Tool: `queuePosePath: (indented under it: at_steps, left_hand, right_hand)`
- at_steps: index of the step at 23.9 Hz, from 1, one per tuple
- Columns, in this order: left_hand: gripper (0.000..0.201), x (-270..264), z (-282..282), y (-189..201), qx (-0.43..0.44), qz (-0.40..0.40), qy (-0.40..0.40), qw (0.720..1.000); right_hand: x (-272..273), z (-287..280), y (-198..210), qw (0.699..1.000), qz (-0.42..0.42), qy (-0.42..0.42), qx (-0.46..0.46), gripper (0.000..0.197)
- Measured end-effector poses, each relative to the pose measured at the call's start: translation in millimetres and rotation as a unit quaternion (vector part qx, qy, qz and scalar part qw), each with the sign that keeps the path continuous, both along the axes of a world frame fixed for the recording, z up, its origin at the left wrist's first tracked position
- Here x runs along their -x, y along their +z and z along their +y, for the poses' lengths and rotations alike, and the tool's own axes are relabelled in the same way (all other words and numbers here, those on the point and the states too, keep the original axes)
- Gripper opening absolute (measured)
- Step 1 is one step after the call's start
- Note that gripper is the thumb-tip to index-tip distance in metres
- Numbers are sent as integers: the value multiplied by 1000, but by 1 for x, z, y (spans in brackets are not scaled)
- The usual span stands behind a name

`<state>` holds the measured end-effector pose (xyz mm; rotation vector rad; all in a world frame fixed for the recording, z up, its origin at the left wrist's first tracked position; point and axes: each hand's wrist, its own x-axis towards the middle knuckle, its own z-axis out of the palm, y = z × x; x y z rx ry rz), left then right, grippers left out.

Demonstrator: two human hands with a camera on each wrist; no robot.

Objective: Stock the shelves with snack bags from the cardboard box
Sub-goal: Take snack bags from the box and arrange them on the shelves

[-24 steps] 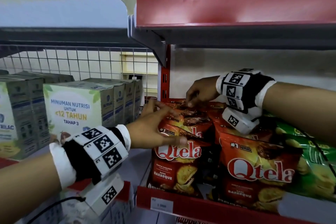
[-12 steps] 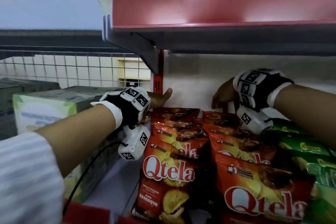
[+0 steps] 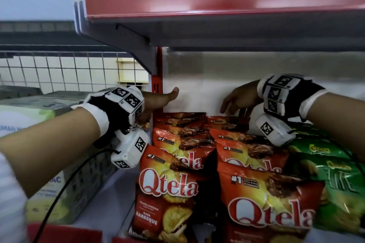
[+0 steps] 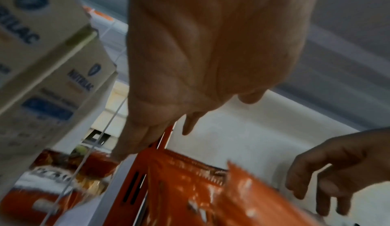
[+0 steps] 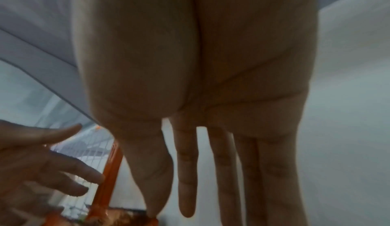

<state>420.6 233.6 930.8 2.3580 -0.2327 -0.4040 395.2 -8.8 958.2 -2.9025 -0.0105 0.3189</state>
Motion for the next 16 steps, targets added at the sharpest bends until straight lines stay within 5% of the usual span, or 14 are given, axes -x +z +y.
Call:
queuePosePath:
  at_steps: [2, 6, 8, 11, 16]
  left_hand:
    - [85, 20, 3, 12, -82, -50, -70, 993]
    - [55, 68, 17, 17, -177, -160, -239, 941]
    - [44, 83, 23, 0, -199, -162, -291, 922]
    - [39, 90, 27, -27, -232, -209, -289, 905]
    - [22, 86, 33, -47, -140, -259, -248, 923]
  right_hand:
    - [23, 0, 13, 999, -9, 27, -19, 12]
    - [67, -5, 6, 989, 105, 89, 58, 34]
    - [75, -1, -15, 985, 109, 93, 99, 29]
    - [80, 3, -34, 987, 52, 99, 119, 24]
    - [130, 4, -17, 991, -106, 75, 19, 42]
